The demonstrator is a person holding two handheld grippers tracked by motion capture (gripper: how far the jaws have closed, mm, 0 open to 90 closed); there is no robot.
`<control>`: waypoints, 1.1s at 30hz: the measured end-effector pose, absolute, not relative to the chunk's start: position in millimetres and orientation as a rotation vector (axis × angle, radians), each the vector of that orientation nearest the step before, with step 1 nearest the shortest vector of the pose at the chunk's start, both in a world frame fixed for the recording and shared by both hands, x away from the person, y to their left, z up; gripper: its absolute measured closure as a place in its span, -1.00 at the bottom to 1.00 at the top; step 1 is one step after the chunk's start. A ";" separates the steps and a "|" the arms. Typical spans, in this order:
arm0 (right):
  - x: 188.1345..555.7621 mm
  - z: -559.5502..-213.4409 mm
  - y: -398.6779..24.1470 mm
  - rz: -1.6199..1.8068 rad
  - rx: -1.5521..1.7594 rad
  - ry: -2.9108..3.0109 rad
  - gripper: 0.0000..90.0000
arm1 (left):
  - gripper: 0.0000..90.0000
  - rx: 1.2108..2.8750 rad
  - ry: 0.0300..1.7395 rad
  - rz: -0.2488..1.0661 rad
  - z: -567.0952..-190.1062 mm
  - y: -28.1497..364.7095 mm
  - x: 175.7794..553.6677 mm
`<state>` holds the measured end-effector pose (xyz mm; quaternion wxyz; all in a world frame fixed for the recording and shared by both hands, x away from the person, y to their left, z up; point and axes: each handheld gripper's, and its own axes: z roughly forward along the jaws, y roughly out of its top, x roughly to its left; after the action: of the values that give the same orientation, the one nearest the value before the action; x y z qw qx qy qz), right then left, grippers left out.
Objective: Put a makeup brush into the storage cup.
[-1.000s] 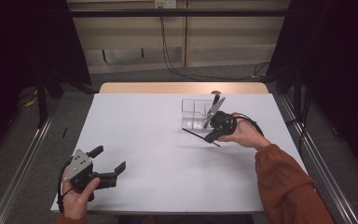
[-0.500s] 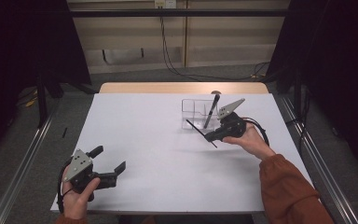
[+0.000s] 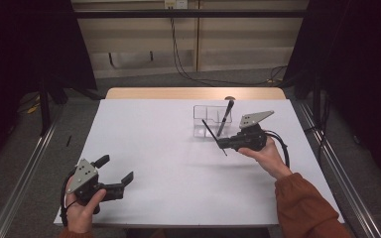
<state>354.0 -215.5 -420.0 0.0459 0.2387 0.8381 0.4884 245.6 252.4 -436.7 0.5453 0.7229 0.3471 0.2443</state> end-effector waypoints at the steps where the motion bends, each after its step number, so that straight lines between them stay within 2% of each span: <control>1: 352.7 -420.1 -216.4 1.518 0.730 2.555 0.92 | -0.96 1.715 0.822 0.582 -436.8 252.3 245.7; 17: 328.3 -413.1 -208.2 1.604 0.632 2.588 0.93 | -0.95 1.716 0.816 0.572 -437.4 251.2 245.9; 33: 321.2 -418.9 -180.6 1.523 0.490 2.793 0.93 | -0.96 1.733 0.782 0.546 -434.8 244.7 244.5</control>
<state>321.2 -180.6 -418.9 -0.0384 0.1522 0.8670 0.4728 244.5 244.7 -434.8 0.5494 0.7319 0.3305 0.2306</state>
